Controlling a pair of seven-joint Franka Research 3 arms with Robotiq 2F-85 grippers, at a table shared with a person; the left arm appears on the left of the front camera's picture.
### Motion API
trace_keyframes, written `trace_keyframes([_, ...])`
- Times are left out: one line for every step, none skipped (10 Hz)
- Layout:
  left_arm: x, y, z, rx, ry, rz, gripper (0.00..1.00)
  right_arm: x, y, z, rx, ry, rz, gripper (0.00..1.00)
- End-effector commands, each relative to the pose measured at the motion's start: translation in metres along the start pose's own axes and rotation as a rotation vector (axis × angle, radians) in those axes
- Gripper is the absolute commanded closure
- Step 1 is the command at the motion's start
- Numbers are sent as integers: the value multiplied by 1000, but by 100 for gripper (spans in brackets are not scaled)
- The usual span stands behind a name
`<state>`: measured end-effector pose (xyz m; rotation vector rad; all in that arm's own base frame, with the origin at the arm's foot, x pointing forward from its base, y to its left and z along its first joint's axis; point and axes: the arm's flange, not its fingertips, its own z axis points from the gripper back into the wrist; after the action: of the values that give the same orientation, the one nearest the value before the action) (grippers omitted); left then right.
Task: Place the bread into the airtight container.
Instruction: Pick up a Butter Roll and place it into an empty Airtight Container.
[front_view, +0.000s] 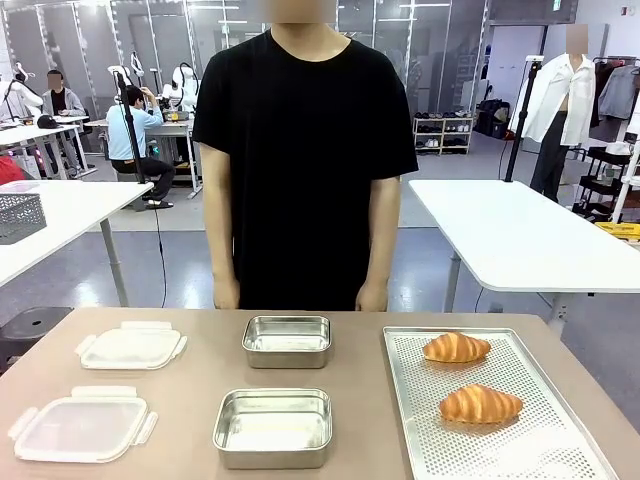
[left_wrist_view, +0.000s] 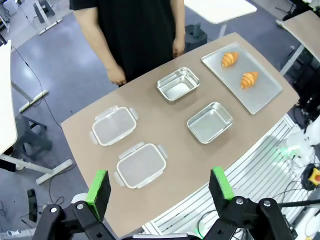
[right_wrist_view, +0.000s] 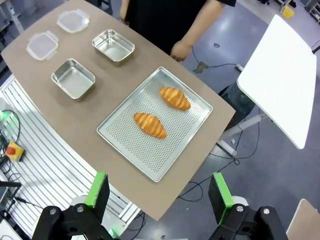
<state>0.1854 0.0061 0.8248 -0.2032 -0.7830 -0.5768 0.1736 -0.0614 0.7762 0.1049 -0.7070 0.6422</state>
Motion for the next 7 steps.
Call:
trace_keyframes([3, 1, 2, 2, 2, -2, 0, 2, 2, -2, 4, 12, 19, 0])
trace_keyframes([3, 1, 2, 2, 2, -2, 0, 2, 2, -2, 4, 12, 19, 0])
trace_keyframes([3, 1, 2, 2, 2, -2, 0, 2, 2, -2, 4, 12, 19, 0])
trace_keyframes([3, 1, 2, 2, 2, -2, 0, 1, 0, -1, -1, 3, 2, 0])
trace_keyframes([3, 1, 2, 2, 2, -2, 0, 6, 5, -6, 23, 103, 123, 0])
trace_keyframes([3, 1, 2, 2, 2, -2, 0, 15, 4, -22, 89, 178, 344, 0])
trace_keyframes([3, 1, 2, 2, 2, -2, 0, 24, 4, -47, 123, 233, 571, 0])
